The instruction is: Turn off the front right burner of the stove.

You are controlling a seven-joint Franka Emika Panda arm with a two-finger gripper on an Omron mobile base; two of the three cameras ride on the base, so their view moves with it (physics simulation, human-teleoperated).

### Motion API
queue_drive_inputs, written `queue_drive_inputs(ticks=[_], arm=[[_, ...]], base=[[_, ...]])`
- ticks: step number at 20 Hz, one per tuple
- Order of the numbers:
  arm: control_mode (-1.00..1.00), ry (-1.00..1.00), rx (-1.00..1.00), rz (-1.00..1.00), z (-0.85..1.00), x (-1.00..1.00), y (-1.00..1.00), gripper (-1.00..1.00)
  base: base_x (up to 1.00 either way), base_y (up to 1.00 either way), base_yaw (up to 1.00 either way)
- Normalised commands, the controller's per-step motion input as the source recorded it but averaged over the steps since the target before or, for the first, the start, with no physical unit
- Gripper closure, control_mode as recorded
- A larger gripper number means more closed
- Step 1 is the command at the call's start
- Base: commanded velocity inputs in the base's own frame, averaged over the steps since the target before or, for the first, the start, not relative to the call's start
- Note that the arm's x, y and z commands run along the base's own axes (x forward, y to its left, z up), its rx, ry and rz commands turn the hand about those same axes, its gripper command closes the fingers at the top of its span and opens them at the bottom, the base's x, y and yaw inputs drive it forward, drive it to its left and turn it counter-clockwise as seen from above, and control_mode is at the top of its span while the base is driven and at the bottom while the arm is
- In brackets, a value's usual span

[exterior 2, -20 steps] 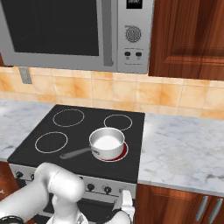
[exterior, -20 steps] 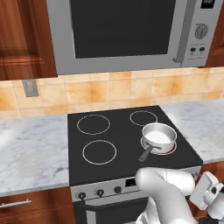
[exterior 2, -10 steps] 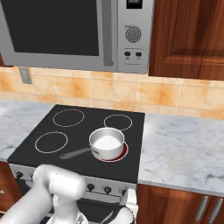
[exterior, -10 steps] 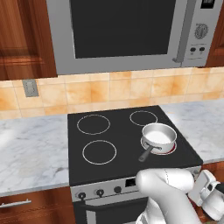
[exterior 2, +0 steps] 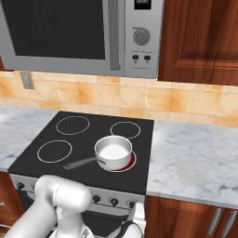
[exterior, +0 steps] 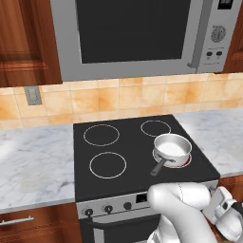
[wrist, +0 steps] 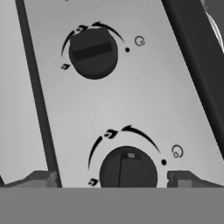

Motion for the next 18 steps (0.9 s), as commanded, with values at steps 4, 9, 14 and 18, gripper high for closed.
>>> queue_drive_inputs(ticks=[4, 9, 14, 18], arm=[[-1.0, -0.04, 0.0, -0.05, -0.03, 0.0, 0.0, -1.0], [-1.0, -0.03, 0.01, -0.04, 0.0, 0.0, 0.0, -1.0], [-1.0, 0.0, 0.0, -0.06, 0.0, 0.02, 0.0, -1.0], [-1.0, 0.0, 0.01, -0.06, 0.04, 0.0, 0.0, -1.0]], base=[[0.0, 0.0, 0.0], [0.0, 0.0, 0.0], [0.0, 0.0, 0.0], [0.0, 0.0, 0.0]])
